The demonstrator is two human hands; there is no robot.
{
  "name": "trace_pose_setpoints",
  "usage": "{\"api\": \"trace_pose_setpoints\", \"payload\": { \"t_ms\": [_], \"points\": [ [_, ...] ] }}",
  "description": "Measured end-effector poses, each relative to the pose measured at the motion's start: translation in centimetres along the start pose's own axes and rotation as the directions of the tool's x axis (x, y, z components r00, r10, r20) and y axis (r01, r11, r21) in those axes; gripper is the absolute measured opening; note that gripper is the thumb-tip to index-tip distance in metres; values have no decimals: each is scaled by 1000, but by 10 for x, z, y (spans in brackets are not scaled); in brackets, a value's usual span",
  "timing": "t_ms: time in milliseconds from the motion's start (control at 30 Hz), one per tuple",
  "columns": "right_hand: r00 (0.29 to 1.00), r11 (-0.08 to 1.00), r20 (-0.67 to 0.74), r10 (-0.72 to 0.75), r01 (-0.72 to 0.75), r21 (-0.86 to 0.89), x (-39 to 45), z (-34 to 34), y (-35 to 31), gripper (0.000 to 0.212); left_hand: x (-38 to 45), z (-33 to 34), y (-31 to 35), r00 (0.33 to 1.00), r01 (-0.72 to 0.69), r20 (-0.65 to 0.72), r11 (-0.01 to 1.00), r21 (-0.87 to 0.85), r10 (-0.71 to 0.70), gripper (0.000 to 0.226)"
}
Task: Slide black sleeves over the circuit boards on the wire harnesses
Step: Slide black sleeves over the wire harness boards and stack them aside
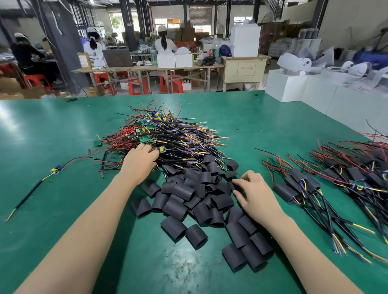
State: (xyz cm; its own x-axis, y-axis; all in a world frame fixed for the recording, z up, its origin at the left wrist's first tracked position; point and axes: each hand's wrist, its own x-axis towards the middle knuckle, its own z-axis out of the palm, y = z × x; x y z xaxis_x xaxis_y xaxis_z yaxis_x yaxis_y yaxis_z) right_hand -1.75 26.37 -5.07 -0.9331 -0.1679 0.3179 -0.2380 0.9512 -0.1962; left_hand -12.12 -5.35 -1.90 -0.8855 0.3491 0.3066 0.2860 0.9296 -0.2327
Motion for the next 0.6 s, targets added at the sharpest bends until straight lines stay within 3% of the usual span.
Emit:
{"api": "trace_pose_setpoints", "payload": {
  "t_ms": [100,167,233,300,400,500,533,600],
  "points": [
    [1000,1000,-16,-16,16,19,-1,-2,3,27,-2,-9,-3,963,40,-246,957,-289,-114,9],
    [999,999,-20,-34,34,-10,0,-4,4,24,-2,-22,-8,876,95,-361,849,-521,-319,9],
    [999,998,-15,-43,42,-41,1,-4,4,22,-3,-41,-13,768,88,-390,687,-722,-508,8],
    [999,999,-7,-39,39,-38,1,-5,4,22,-5,-62,-21,681,-1,-416,567,-823,-603,8],
    [1000,999,-1,-29,29,43,1,-5,5,21,-15,-86,-28,603,-69,-470,544,-836,-645,16],
    [1000,997,-5,-21,22,78,0,-7,5,19,-31,-95,-22,615,-53,-487,584,-810,-620,19],
    [1000,996,-6,-13,14,87,0,-7,5,20,-37,-94,-19,647,-51,-480,594,-803,-593,17],
    [1000,995,2,2,-2,97,1,-6,6,26,-50,-87,-11,771,-66,-412,582,-811,-486,12]
  ]
}}
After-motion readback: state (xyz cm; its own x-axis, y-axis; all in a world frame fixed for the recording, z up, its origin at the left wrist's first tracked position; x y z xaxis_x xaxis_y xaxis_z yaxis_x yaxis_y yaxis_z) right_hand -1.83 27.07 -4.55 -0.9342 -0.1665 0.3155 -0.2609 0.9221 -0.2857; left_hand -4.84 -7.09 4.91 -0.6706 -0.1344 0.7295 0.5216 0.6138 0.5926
